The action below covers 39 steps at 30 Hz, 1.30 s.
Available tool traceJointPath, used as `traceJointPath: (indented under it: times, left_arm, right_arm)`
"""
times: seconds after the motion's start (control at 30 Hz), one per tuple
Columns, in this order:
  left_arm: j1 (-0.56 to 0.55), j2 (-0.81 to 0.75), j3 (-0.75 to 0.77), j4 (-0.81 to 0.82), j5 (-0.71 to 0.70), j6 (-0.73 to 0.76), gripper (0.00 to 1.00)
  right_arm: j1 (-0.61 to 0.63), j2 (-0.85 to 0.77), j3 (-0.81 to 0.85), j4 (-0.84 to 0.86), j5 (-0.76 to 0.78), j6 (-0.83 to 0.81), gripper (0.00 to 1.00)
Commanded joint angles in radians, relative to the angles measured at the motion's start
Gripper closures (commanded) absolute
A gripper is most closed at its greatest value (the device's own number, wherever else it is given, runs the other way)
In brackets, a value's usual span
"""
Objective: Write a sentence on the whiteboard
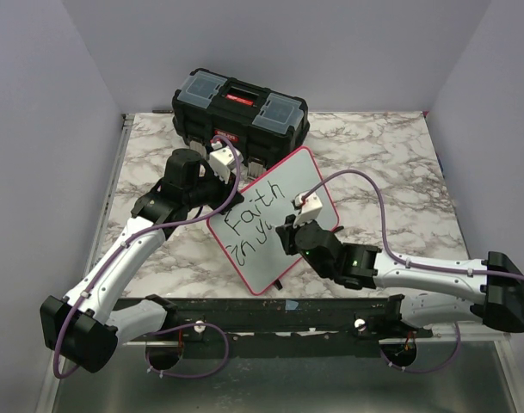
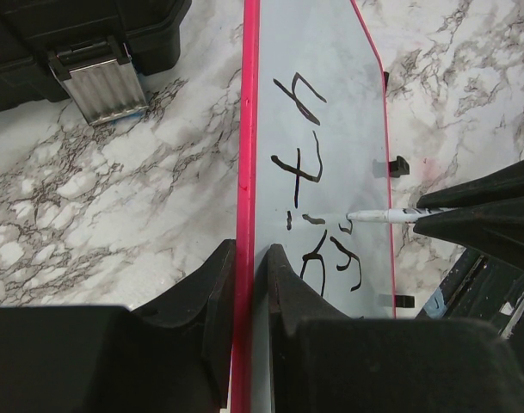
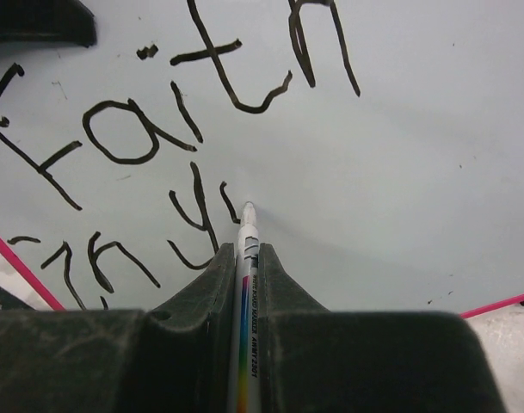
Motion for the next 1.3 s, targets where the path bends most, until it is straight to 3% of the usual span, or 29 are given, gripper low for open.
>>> traceJointPath:
  times: [0.0, 0.93, 1.27]
  left_arm:
    - [-0.004, 0.003, 0.006, 0.016, -0.038, 0.05, 1.0]
    - [-0.004, -0.003, 0.007, 0.016, -0.033, 0.049, 1.0]
    - [-0.004, -0.008, 0.005, 0.017, -0.032, 0.048, 1.0]
  right_arm:
    - [-0.002, 0.033, 0.061, -0.023, 0.058, -0.036, 0.99]
    - [-0.003, 0.007, 0.054, 0.003, -0.068, -0.039, 0.99]
    - [-0.003, -0.056, 0.01, 0.027, -0.024, -0.016, 0.99]
